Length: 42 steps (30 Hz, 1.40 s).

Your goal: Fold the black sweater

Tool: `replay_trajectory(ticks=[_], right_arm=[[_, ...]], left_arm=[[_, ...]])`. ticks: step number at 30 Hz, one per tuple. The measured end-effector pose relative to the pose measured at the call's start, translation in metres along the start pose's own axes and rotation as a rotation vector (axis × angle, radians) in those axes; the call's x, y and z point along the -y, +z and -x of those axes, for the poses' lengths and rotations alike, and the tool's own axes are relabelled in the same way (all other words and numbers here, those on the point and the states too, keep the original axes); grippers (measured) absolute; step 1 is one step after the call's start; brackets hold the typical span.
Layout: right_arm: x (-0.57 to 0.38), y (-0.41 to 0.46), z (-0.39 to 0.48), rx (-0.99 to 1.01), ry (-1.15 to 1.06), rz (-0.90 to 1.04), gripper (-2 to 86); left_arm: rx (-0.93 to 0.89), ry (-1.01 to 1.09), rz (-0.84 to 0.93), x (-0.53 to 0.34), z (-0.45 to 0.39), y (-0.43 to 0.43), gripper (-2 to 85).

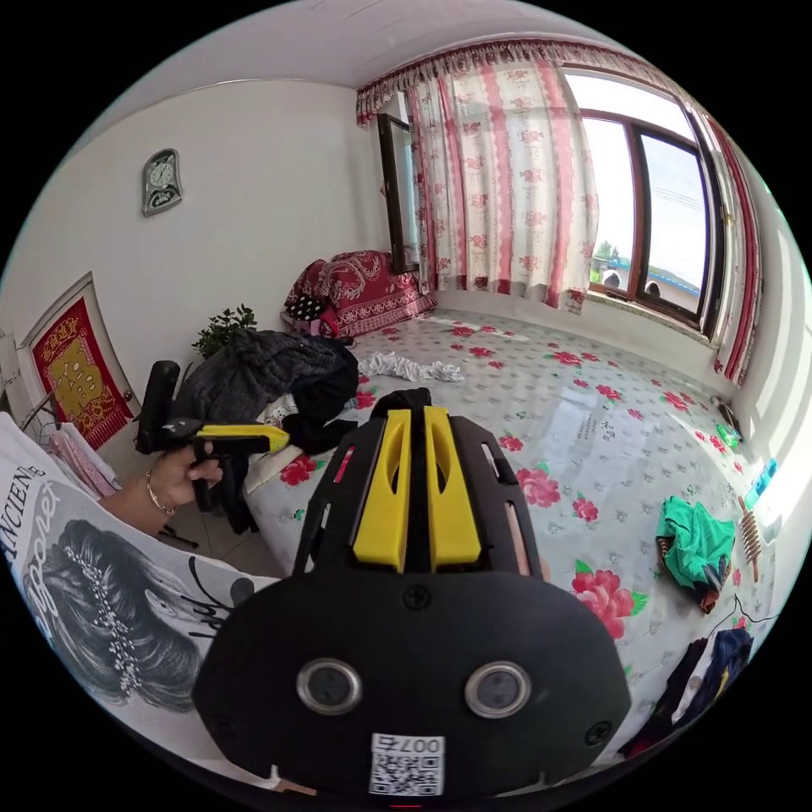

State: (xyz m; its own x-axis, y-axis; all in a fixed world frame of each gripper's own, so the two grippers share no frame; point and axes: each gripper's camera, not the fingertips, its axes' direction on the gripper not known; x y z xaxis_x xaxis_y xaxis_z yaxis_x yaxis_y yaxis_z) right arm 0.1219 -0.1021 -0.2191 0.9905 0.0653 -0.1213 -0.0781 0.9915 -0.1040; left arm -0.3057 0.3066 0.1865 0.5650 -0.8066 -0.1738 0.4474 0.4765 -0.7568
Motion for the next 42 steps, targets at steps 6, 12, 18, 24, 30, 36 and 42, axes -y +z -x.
replay_trajectory(ticks=[6,12,18,24,30,36,42], right_arm=[[0.016,-0.006,0.002,-0.002,-0.003,-0.041,0.6],[0.023,-0.003,0.011,0.015,-0.092,0.003,0.7],[0.015,0.017,0.005,0.175,-0.098,0.050,1.4],[0.007,0.025,-0.010,0.114,-0.062,0.084,4.9],[-0.057,0.044,-0.053,0.072,0.063,0.215,9.5],[-0.100,0.092,-0.054,0.096,0.060,0.295,10.2],[-0.082,0.095,-0.078,0.290,0.079,0.185,8.4]], left_arm=[[-0.173,0.008,0.181,-0.009,0.016,0.082,10.9],[-0.222,0.131,-0.095,0.049,0.036,0.023,14.7],[-0.338,0.373,-0.060,0.100,0.031,0.011,15.3],[-0.558,0.321,-0.060,0.111,0.051,0.012,-0.2],[-0.513,0.319,-0.057,0.122,0.063,-0.017,-0.6],[-0.601,0.392,-0.093,0.131,0.050,-0.040,-0.6],[-0.650,0.526,-0.093,0.132,0.032,-0.062,-0.6]])
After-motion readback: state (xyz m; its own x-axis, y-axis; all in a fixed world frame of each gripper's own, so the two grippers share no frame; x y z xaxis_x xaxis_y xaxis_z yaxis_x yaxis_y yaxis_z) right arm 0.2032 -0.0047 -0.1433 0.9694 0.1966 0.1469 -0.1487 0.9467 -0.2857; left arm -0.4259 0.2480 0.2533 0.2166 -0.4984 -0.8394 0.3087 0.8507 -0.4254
